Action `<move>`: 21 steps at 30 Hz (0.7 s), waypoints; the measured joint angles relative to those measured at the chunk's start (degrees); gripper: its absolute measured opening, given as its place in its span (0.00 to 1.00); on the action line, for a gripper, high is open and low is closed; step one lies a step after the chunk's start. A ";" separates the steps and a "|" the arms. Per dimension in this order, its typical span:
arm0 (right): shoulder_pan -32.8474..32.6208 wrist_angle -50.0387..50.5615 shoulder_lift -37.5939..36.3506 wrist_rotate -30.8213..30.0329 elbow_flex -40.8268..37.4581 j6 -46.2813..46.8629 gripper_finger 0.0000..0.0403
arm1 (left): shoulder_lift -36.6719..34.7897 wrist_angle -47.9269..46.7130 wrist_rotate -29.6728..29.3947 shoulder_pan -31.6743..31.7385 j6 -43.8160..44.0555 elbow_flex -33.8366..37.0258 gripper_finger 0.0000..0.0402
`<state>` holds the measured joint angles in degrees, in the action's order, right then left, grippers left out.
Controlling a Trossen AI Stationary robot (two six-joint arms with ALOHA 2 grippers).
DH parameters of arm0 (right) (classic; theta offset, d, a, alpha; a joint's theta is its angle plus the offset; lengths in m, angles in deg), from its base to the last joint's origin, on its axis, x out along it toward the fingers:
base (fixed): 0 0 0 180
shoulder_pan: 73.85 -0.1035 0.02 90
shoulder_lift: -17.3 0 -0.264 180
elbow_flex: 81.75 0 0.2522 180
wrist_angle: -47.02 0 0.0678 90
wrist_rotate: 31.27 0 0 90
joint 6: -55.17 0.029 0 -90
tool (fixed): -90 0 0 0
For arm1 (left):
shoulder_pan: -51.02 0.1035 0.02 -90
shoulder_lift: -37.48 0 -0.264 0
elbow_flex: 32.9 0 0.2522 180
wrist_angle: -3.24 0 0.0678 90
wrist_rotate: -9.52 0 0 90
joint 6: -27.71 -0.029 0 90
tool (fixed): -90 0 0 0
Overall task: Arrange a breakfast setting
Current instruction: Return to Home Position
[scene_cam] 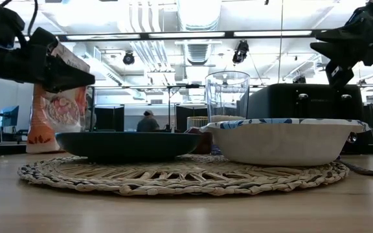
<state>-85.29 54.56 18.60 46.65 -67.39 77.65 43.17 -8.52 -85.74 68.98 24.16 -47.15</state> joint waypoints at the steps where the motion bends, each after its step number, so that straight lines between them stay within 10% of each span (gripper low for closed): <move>1: 0.00 0.00 0.00 0.00 0.00 0.00 0.18 | -0.51 0.00 -0.01 -0.03 0.25 0.00 0.47; 21: -0.01 0.00 0.00 -0.02 0.00 0.00 0.18 | 4.24 -0.92 -0.28 0.01 4.11 -1.17 0.47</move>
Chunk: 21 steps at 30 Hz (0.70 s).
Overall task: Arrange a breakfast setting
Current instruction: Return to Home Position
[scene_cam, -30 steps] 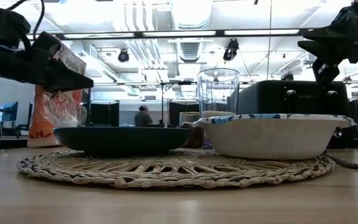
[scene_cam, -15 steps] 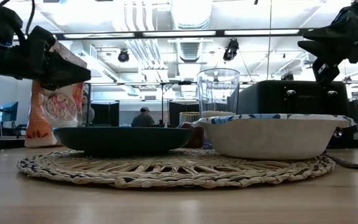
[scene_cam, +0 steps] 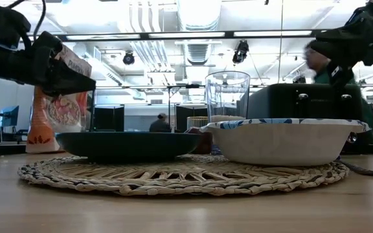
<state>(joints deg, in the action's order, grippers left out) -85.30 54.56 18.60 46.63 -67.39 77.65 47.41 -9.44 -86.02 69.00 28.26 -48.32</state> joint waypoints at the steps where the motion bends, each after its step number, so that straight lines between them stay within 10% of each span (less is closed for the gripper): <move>1: 0.00 0.00 0.00 0.02 -0.02 0.00 0.18 | 0.24 0.17 0.00 0.00 0.01 -0.21 0.47; 21: 0.00 -0.02 0.00 0.00 0.00 0.01 0.18 | 1.85 0.61 0.04 0.00 0.01 -0.45 0.47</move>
